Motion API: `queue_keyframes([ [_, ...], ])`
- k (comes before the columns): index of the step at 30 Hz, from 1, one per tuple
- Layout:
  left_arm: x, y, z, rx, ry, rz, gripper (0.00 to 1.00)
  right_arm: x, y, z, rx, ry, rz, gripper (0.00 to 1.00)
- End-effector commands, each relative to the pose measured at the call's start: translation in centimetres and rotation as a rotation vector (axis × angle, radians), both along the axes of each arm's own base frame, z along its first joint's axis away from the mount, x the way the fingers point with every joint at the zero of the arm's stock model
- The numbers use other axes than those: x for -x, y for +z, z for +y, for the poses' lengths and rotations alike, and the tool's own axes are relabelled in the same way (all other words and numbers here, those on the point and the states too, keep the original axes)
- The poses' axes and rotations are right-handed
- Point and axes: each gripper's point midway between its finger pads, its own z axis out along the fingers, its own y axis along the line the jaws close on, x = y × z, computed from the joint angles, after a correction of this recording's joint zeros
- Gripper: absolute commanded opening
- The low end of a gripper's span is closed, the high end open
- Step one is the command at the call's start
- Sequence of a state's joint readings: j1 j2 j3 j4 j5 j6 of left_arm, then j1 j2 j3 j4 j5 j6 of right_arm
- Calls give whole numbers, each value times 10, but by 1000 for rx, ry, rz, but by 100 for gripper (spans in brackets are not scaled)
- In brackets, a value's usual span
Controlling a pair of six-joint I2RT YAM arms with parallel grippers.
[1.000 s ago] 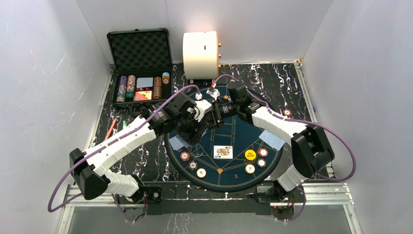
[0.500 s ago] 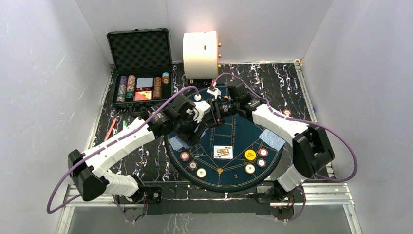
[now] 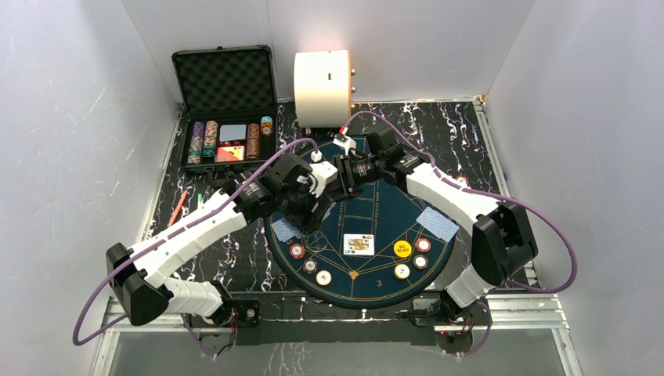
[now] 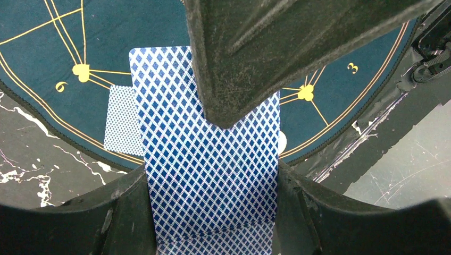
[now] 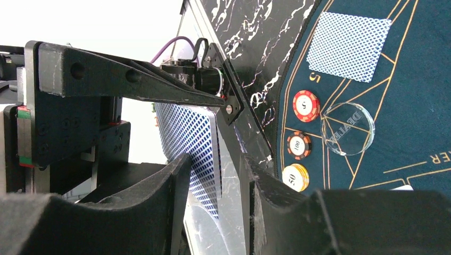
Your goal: Distribute texas hold em gaming equipment
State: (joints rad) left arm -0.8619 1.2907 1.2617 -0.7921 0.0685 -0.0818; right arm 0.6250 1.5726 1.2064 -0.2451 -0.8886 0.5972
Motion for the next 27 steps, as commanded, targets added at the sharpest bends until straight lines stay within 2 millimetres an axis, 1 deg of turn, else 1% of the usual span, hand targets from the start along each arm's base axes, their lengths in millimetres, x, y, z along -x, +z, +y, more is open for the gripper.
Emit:
queue_keyframes([
  [1,4,14,-2,52,-15,-30,0,-2,26,-1,-28,1,-81,50],
  [3,4,14,-2,51,-14,-28,0,-1,29,-2,-25,0,-87,52],
  [6,4,13,-2,50,-16,-26,0,-1,33,-4,-20,-9,-99,54],
  [9,5,14,-3,54,-19,-25,0,-5,31,-7,8,-38,-107,58],
  [11,5,13,-3,52,-19,-25,0,-7,29,-8,25,-49,-106,58],
  [15,6,14,-2,56,-18,-23,0,-10,33,-8,28,-62,-121,56],
  [17,6,14,-2,54,-19,-24,0,-12,35,-9,31,-70,-132,53],
  [22,7,12,-1,51,-15,-21,0,-8,37,-8,23,-58,-118,36],
  [27,6,11,-1,46,-14,-19,0,-2,36,-7,6,-47,-89,27],
])
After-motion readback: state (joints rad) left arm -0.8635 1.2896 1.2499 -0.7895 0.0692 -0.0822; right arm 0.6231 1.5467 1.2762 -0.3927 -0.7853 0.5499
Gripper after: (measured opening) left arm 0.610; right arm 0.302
